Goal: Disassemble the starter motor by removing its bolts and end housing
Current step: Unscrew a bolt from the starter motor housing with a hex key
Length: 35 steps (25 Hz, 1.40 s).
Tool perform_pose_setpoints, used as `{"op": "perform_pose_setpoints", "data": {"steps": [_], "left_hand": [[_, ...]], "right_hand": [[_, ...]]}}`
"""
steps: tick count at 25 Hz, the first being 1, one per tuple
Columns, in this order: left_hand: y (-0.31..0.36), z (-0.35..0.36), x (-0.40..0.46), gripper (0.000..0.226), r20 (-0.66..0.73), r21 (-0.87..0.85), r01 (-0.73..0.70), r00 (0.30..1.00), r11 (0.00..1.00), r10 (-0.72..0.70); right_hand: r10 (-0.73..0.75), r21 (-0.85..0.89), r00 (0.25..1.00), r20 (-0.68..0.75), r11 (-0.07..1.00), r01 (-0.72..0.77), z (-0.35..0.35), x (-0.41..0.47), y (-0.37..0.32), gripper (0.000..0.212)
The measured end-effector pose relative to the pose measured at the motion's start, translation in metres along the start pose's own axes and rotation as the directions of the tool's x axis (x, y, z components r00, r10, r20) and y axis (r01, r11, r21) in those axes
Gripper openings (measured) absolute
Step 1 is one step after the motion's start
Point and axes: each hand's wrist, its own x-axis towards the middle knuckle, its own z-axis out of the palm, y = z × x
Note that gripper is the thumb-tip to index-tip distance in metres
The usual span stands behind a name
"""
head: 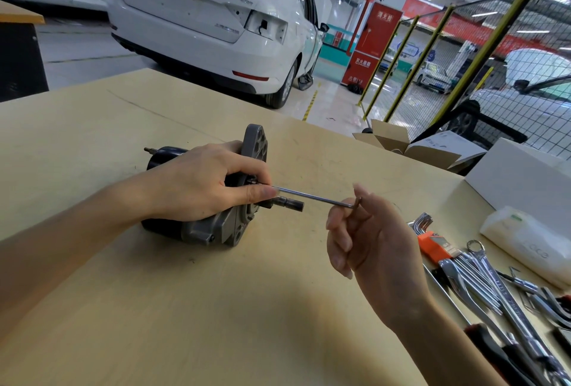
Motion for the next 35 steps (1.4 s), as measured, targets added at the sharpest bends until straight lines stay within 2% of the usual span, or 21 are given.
{"op": "perform_pose_setpoints", "data": {"steps": [4, 8, 14, 19, 23, 29, 32, 35], "left_hand": [[-0.001, 0.001, 0.000, 0.034, -0.010, 0.006, 0.005, 1.000, 1.000, -0.005], [0.000, 0.001, 0.000, 0.032, -0.015, -0.007, 0.014, 1.000, 1.000, -0.015], [0.000, 0.001, 0.000, 0.031, -0.004, -0.013, 0.004, 1.000, 1.000, -0.004], [-0.001, 0.001, 0.001, 0.035, -0.020, 0.000, -0.009, 1.000, 1.000, 0.009], [-0.002, 0.001, 0.000, 0.035, -0.017, 0.017, -0.009, 1.000, 1.000, 0.010], [-0.001, 0.000, 0.000, 0.027, -0.007, 0.011, -0.012, 1.000, 1.000, 0.012], [-0.001, 0.000, 0.000, 0.028, -0.011, 0.015, -0.014, 1.000, 1.000, 0.015], [-0.001, 0.001, -0.001, 0.032, -0.014, 0.026, -0.014, 1.000, 1.000, 0.015]], "right_hand": [[-0.045, -0.047, 0.998, -0.035, 0.998, 0.043, 0.001, -0.002, 0.000, 0.029], [-0.046, -0.153, 0.993, -0.110, 0.988, 0.029, 0.001, -0.002, 0.004, 0.038], [-0.084, -0.226, 0.990, -0.112, 0.972, 0.057, 0.005, -0.003, 0.004, 0.045], [0.000, -0.146, 0.984, -0.180, 0.989, -0.027, 0.003, 0.000, 0.006, 0.030], [0.072, -0.082, 0.985, -0.154, 0.993, -0.085, 0.003, 0.002, 0.010, 0.041], [0.178, 0.128, 0.976, -0.128, 0.978, -0.161, 0.000, 0.007, 0.008, 0.048], [0.197, 0.128, 0.978, -0.068, 0.974, -0.187, -0.002, 0.007, 0.005, 0.051], [0.199, 0.099, 0.978, -0.056, 0.976, -0.193, 0.000, 0.006, 0.002, 0.040]]}}
